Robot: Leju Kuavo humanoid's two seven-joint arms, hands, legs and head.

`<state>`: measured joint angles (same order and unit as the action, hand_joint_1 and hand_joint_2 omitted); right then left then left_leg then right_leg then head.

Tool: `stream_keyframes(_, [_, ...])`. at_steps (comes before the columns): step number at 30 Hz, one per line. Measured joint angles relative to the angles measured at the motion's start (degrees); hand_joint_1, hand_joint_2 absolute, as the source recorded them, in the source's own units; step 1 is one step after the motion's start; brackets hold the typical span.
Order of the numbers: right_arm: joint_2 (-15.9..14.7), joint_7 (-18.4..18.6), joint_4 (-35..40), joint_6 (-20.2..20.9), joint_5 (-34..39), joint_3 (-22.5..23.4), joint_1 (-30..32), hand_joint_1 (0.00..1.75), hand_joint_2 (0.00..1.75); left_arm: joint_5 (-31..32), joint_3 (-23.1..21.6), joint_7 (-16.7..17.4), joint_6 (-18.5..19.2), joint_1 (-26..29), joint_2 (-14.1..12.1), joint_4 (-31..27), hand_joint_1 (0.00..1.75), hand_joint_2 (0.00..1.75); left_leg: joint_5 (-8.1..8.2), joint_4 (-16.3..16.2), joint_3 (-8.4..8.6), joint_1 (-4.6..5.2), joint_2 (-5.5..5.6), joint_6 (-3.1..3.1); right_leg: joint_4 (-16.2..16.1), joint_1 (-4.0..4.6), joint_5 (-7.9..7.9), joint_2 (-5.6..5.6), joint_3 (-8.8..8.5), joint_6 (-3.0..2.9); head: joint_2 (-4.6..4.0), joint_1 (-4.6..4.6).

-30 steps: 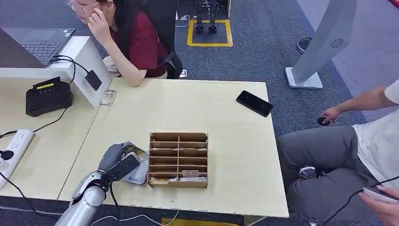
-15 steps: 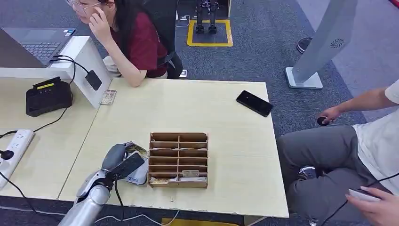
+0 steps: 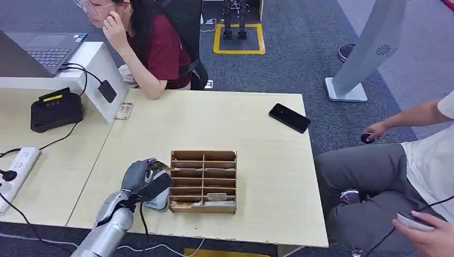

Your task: Pass the card to the sensor for recognition and then transmit it.

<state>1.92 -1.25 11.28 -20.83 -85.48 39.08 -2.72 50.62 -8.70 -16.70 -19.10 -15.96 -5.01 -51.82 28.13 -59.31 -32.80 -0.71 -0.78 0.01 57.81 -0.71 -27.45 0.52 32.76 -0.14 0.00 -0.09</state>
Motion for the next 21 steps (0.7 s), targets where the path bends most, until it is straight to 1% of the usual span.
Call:
stream_keyframes(3, [0.0,0.0,0.0,0.0,-0.2,0.1,0.0,0.00,1.75,-0.1,0.0,-0.3,-0.5,-0.7,0.3,1.3,1.75,1.75,0.00,0.0,0.07,0.00,0.00,0.00,0.0,0.00,0.00,0.00,-0.10,0.00,0.00,0.00])
stream_keyframes(5, [0.0,0.0,0.0,0.0,-0.2,0.2,0.0,0.00,1.75,-2.3,0.0,-2.1,0.4,-0.8,0.4,1.9,1.75,1.75,0.00,0.0,0.10,0.00,0.00,0.00,0.0,0.00,0.00,0.00,-0.11,0.00,0.00,0.00])
stream_keyframes(6, [0.0,0.0,0.0,0.0,-0.4,0.2,0.0,0.00,1.75,-4.6,0.1,-3.7,1.7,-0.8,0.6,1.9,1.75,1.75,-0.01,0.0,0.12,0.00,0.00,0.00,0.0,0.00,0.00,0.00,-0.11,0.00,0.00,-0.02])
stream_keyframes(7, [0.0,0.0,0.0,0.0,-0.8,0.4,0.0,0.00,1.75,-8.7,0.6,-6.4,4.3,-0.7,0.9,1.8,1.75,1.75,-0.01,0.0,0.11,0.00,0.02,-0.01,0.0,0.00,0.00,0.02,-0.11,0.00,0.00,0.00])
stream_keyframes(8, [0.0,0.0,0.0,0.0,-1.1,0.4,0.0,0.00,1.75,-12.1,1.2,-8.1,6.5,-0.4,1.2,1.2,1.75,1.75,-0.03,0.0,0.11,0.00,0.02,-0.02,0.0,0.00,0.00,0.02,-0.11,0.00,0.00,0.00])
stream_keyframes(10, [0.0,-0.1,0.0,0.0,-1.2,0.4,0.0,0.00,1.75,-18.0,2.2,-10.4,9.9,0.5,1.9,-0.5,1.75,1.75,-0.04,0.0,0.09,0.00,0.05,-0.01,0.0,0.00,0.00,0.03,-0.08,0.00,-0.02,0.00])
stream_keyframes(11, [0.0,0.0,0.0,0.0,-1.4,0.5,0.0,0.00,1.75,-22.5,3.0,-11.5,12.1,1.0,2.5,-2.1,1.75,1.75,-0.05,0.0,0.05,0.00,0.09,-0.01,0.0,0.00,0.00,0.08,-0.06,0.01,0.00,-0.02])
stream_keyframes(12, [0.0,0.0,0.0,0.0,-1.6,0.6,0.0,0.00,1.75,-26.0,3.6,-11.7,13.9,1.5,3.2,-3.6,1.75,1.75,-0.05,0.0,0.00,0.00,0.11,-0.01,0.0,0.00,-0.01,0.11,-0.04,0.01,0.00,0.00])
stream_keyframes(14, [0.0,0.0,0.0,0.0,-2.2,0.9,0.0,0.00,1.75,-32.0,4.5,-11.3,16.0,2.2,4.4,-7.1,1.75,1.75,-0.05,0.0,-0.08,0.00,0.12,0.00,0.0,0.00,0.00,0.11,0.02,0.01,0.00,0.00])
stream_keyframes(17, [0.0,0.3,0.0,-0.1,-2.4,1.3,-0.1,0.00,1.75,-40.1,5.6,-10.2,17.7,2.1,5.8,-12.3,1.75,1.75,-0.03,0.0,-0.10,0.02,0.07,0.00,0.0,-0.01,0.00,0.07,0.07,0.02,-0.02,0.00])
stream_keyframes(19, [0.0,0.5,0.0,-0.1,-3.0,1.4,0.0,0.00,1.75,-43.3,6.5,-9.3,18.2,1.4,5.9,-15.0,1.75,1.75,-0.03,0.0,-0.12,0.02,0.08,0.00,0.0,-0.01,0.00,0.07,0.12,0.01,0.00,0.00])
stream_keyframes(21, [0.0,0.5,0.0,0.0,-3.2,1.5,-0.1,0.00,1.75,-44.6,7.3,-9.1,18.0,0.3,5.9,-17.1,1.75,1.75,-0.04,0.0,-0.12,0.01,0.11,0.00,0.0,0.00,0.00,0.09,0.12,0.01,0.00,0.00])
